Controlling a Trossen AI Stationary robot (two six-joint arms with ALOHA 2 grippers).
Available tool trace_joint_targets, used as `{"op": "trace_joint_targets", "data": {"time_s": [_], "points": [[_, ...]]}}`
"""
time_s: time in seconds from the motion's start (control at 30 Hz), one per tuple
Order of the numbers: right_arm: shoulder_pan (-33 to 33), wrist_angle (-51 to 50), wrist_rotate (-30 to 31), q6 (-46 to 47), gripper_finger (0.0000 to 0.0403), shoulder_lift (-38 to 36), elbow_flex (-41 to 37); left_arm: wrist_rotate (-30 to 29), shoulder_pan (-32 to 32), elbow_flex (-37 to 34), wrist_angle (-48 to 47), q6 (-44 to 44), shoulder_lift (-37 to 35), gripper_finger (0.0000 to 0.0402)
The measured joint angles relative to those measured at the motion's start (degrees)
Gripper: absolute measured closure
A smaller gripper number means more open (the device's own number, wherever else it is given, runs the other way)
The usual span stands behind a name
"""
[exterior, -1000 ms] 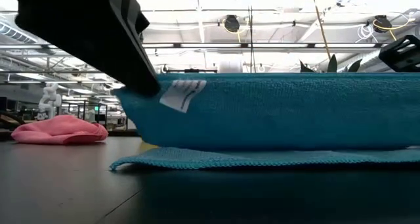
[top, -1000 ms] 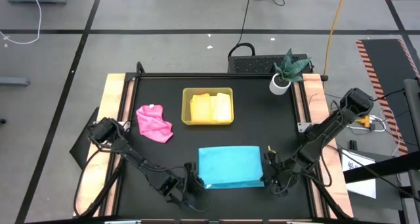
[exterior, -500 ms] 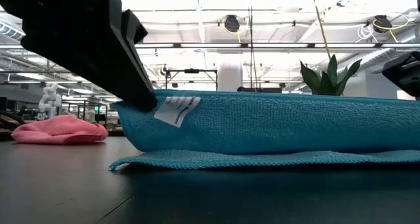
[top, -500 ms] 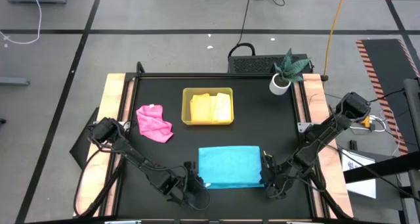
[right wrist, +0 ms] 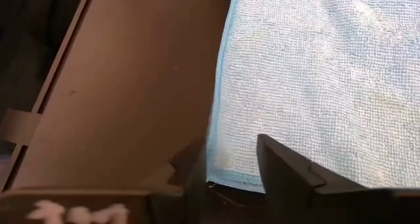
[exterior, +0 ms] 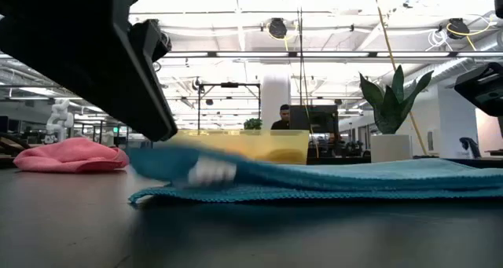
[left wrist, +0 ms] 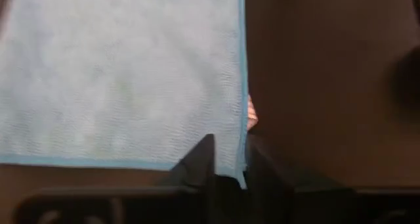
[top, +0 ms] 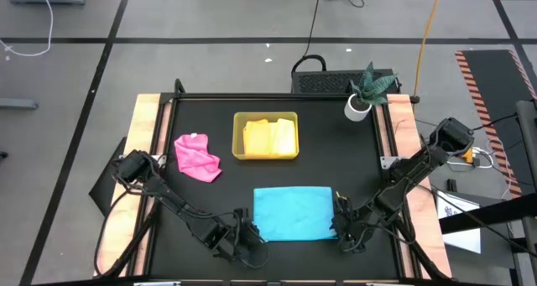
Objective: Fold microfiber towels
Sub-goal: Fold the blue microfiber cloth
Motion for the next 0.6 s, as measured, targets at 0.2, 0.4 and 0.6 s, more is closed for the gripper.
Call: {"op": "trace_joint_targets", "data": {"time_s": [0.2,0.4,0.6], "points": [[-0.02,-0.02,-4.72,-1.94,0.0255,0.00,0.00,8.44,1.72,1.30,0.03,-2.64,-0.02,0.0219],[0.13,0.16,-3.96,-2.92,0.0267,0.00,0.00,4.25,3.16,2.16,0.07,-0.99,-0.13,0.0185],[0.85,0.95,-0.92,-4.37,0.0271,0.52,0.00,1.71,6.39,2.16,0.07,0.03,-0.13,0.0183]]}}
